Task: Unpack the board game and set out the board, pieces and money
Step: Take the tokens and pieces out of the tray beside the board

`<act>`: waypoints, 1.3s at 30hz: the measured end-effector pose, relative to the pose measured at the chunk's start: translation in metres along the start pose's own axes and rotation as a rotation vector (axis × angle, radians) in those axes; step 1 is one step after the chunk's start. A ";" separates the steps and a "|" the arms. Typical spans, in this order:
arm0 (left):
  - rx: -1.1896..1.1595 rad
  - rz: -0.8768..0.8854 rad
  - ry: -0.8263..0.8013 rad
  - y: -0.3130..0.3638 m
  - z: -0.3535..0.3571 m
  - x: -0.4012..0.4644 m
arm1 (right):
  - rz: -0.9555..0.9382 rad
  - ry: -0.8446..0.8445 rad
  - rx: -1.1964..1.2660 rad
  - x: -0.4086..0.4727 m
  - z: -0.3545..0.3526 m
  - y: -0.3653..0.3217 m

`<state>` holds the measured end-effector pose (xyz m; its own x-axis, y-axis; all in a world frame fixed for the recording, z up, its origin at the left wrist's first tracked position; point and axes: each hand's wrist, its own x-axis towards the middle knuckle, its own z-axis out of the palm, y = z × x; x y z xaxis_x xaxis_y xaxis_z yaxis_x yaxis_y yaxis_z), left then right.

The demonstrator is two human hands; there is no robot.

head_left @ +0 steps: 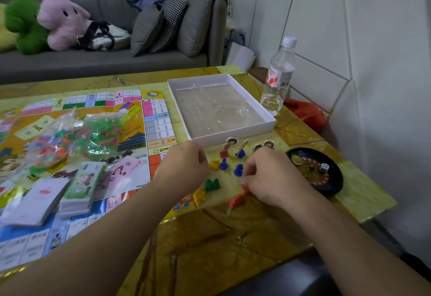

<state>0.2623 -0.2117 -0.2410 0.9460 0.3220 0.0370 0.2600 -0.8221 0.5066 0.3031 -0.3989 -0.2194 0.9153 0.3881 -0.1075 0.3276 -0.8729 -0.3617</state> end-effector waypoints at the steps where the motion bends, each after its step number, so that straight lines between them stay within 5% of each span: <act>1: 0.001 0.006 0.016 0.000 -0.001 -0.001 | 0.000 -0.005 0.016 0.000 -0.002 0.002; 7: -0.010 0.159 0.055 0.014 -0.010 -0.021 | -0.007 0.053 -0.039 -0.002 -0.007 0.003; 15: 0.200 0.297 -0.267 0.043 0.008 -0.049 | -0.046 0.056 -0.155 -0.005 0.002 -0.003; 30: -0.092 0.148 -0.113 0.034 -0.004 -0.022 | -0.026 0.023 0.056 -0.001 -0.011 0.008; 34: -0.296 0.074 -0.101 0.032 -0.007 -0.020 | -0.032 0.038 0.058 -0.003 -0.019 0.010; 39: -0.789 -0.240 -0.190 0.035 -0.015 -0.020 | -0.156 0.032 0.165 -0.012 -0.024 0.000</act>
<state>0.2493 -0.2399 -0.2110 0.9172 0.3038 -0.2578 0.3131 -0.1496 0.9378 0.2981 -0.4107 -0.1958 0.8642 0.5030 -0.0098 0.4258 -0.7418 -0.5181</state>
